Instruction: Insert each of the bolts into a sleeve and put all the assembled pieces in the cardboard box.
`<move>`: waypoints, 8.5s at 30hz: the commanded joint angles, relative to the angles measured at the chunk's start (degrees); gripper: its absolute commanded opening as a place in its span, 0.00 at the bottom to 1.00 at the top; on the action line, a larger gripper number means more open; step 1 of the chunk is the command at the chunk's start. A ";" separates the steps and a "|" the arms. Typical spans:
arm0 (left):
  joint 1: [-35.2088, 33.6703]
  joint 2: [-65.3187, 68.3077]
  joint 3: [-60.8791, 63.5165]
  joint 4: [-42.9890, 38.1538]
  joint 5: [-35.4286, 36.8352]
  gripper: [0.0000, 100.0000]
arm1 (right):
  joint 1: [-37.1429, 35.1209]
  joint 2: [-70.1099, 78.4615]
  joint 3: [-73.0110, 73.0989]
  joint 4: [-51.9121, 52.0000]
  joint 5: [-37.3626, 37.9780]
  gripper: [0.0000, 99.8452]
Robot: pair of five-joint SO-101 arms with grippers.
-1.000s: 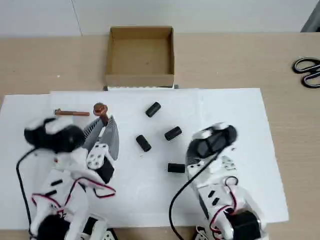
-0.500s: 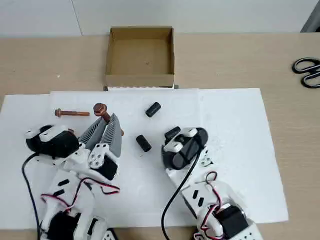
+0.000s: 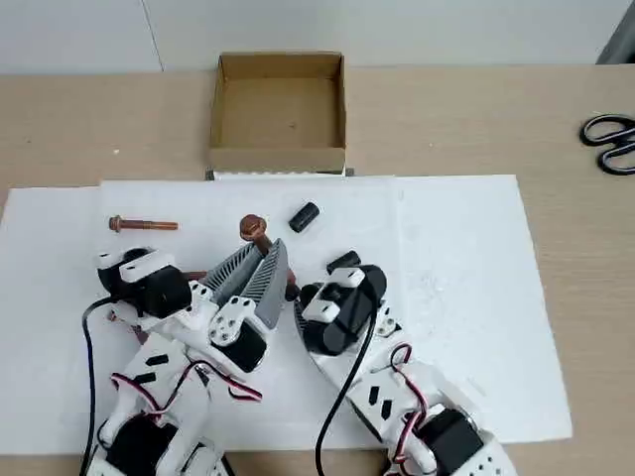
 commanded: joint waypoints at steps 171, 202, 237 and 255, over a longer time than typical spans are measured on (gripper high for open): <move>-32.09 -0.53 15.69 13.89 -20.22 0.01 | 20.70 9.27 -11.34 4.18 -3.34 0.00; -32.35 -0.53 15.69 13.98 -19.87 0.01 | 20.88 115.38 -112.35 1.45 -3.08 0.00; -32.35 -0.53 15.69 13.98 -19.87 0.01 | 21.23 171.91 -171.87 6.02 5.01 0.10; -32.35 -0.53 15.69 13.98 -19.87 0.01 | 19.12 164.44 -183.65 32.22 4.66 0.19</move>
